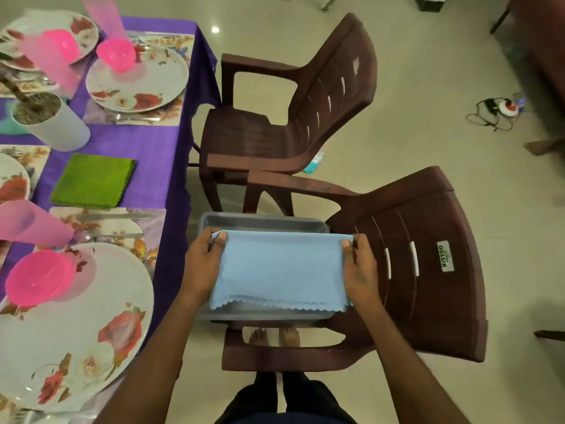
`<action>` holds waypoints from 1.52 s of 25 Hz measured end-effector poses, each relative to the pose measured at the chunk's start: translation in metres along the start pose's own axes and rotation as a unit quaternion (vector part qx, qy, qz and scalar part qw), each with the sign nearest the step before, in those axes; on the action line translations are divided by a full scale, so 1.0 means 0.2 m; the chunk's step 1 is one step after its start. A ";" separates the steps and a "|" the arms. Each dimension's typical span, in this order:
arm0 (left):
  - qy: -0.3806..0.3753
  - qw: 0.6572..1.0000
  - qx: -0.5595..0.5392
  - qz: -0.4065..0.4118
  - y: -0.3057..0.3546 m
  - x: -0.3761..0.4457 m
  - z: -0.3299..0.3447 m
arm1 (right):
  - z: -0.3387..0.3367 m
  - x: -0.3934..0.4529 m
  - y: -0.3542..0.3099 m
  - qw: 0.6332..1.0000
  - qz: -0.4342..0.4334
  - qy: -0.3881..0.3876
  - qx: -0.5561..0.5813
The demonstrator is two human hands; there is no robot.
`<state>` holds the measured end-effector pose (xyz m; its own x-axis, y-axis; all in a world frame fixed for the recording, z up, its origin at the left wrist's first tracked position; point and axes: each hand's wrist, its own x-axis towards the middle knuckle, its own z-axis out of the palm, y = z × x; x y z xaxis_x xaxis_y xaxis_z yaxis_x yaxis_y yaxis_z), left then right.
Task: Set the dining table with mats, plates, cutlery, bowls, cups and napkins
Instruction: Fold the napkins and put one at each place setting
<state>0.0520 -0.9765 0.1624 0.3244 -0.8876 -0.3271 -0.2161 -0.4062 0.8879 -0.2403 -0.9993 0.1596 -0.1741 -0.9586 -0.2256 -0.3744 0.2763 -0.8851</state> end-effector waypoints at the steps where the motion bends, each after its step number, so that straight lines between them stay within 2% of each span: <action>1: -0.019 0.999 -0.028 -0.037 0.03 0.01 -0.02 | 0.00 0.00 -0.02 1.000 0.002 0.008 0.005; 4: -0.077 0.979 -0.148 -0.117 0.06 0.01 -0.07 | -0.03 0.00 -0.10 0.996 0.062 0.014 0.066; 7: -0.114 0.940 -0.303 -0.111 0.06 0.02 -0.10 | -0.09 0.01 -0.16 0.972 0.119 -0.010 0.203; 10: -0.102 0.936 -0.332 -0.060 0.05 0.05 -0.09 | -0.12 0.05 -0.17 0.920 0.150 -0.048 0.359; 12: -0.091 0.932 -0.349 -0.042 0.08 0.05 -0.10 | -0.13 0.07 -0.20 0.907 0.152 -0.056 0.390; 15: -0.130 0.930 -0.344 -0.014 0.15 0.04 -0.13 | -0.17 0.09 -0.27 0.900 0.117 -0.083 0.411; 17: -0.168 0.926 -0.339 0.003 0.19 0.05 -0.14 | -0.20 0.10 -0.30 0.902 0.093 -0.103 0.408; 21: -0.219 0.895 -0.388 0.016 0.26 0.05 -0.18 | -0.24 0.11 -0.32 0.906 0.077 -0.138 0.394; 26: -0.241 0.872 -0.423 0.039 0.32 0.00 -0.19 | -0.25 0.12 -0.29 0.906 0.094 -0.155 0.382; 31: -0.258 0.870 -0.417 0.048 0.41 -0.06 -0.15 | -0.15 0.10 -0.19 0.935 0.147 -0.168 0.277; 33: -0.258 0.878 -0.400 0.049 0.45 -0.08 -0.13 | -0.11 0.07 -0.19 0.959 0.156 -0.178 0.153; 35: -0.261 0.892 -0.365 0.045 0.48 -0.10 -0.08 | -0.07 0.02 -0.28 0.983 0.077 -0.163 0.020; 36: -0.259 0.905 -0.335 0.044 0.49 -0.12 -0.06 | -0.04 -0.01 -0.36 0.988 0.017 -0.155 0.021; 38: -0.249 0.933 -0.253 0.056 0.51 -0.14 0.00 | 0.01 -0.11 -0.57 0.977 -0.078 -0.174 0.099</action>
<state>0.0215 -0.9934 0.2615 -0.1692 -0.9605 -0.2209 0.2811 -0.2619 0.9233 -0.1912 -1.0100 0.2646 0.2045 -0.9629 -0.1758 -0.1815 0.1392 -0.9735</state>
